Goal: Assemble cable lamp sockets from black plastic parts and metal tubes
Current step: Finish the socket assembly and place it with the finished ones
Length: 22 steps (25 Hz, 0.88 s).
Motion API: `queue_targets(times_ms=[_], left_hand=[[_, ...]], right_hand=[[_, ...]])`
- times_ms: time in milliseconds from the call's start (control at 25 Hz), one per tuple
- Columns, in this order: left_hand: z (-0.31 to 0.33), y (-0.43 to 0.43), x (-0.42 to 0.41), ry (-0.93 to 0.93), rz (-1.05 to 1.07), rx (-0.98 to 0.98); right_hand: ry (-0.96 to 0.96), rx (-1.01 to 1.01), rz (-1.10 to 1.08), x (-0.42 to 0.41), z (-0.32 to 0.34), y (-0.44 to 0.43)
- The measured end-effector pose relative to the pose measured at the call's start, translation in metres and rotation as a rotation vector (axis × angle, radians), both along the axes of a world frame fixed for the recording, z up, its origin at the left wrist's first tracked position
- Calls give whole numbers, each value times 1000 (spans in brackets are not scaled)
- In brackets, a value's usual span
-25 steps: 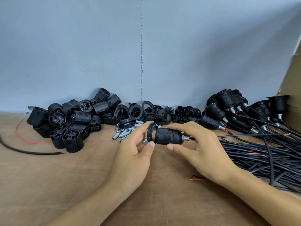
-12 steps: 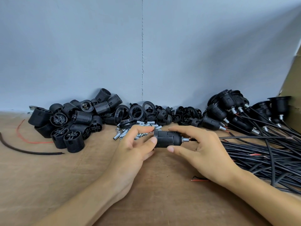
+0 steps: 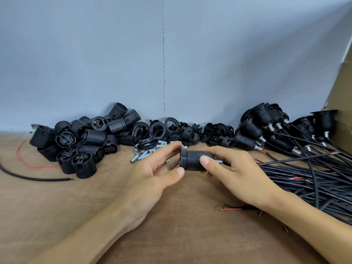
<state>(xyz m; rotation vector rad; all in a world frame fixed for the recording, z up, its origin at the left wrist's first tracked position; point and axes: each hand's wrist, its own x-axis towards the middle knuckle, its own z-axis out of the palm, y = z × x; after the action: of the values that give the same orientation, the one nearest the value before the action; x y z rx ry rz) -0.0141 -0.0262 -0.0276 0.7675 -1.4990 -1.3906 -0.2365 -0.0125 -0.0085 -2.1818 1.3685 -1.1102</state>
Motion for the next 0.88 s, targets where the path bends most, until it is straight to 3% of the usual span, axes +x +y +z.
queue_targets(times_ms=[400, 640, 880], left_hand=[[2, 7, -11, 67, 74, -71], [5, 4, -9, 107, 169, -3], [6, 2, -1, -60, 165, -30]], right_hand=[[-115, 100, -2, 4, -4, -1], [-126, 98, 23, 5, -1, 1], [-149, 102, 39, 5, 1, 4]])
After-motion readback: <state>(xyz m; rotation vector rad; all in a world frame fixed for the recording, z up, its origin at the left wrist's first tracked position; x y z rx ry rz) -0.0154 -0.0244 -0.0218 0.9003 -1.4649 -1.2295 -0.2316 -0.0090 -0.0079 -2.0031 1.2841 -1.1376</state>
